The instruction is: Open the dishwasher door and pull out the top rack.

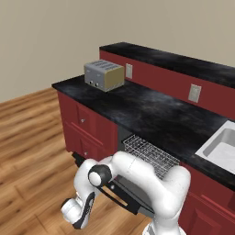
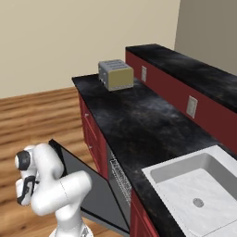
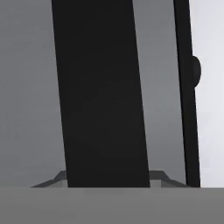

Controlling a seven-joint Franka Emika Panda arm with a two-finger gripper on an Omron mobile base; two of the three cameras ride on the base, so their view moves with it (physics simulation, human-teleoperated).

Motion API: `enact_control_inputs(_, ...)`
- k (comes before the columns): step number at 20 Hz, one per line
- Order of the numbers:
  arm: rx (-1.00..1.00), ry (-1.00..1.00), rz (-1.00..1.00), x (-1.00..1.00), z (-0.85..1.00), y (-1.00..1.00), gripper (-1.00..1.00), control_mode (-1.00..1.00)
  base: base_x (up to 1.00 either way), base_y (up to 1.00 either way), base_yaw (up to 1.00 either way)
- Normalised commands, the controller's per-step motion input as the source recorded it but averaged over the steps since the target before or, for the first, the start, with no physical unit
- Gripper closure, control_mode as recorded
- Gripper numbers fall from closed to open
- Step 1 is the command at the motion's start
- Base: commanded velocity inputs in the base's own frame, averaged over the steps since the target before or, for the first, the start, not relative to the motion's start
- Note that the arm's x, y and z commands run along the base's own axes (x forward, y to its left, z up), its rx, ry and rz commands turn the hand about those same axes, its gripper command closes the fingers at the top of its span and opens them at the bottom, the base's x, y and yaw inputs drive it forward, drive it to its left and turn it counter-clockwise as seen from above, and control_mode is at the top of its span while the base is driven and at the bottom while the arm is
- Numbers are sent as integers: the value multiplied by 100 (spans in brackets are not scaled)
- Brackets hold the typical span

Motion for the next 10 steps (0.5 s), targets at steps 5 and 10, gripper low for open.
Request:
enact_control_inputs(5, 2, 7, -2, -32, -39, 73, 100, -100, 0, 0, 0)
enact_control_inputs(10, 4, 9, -2, -31, -35, 74, -100, -100, 0, 0, 0)
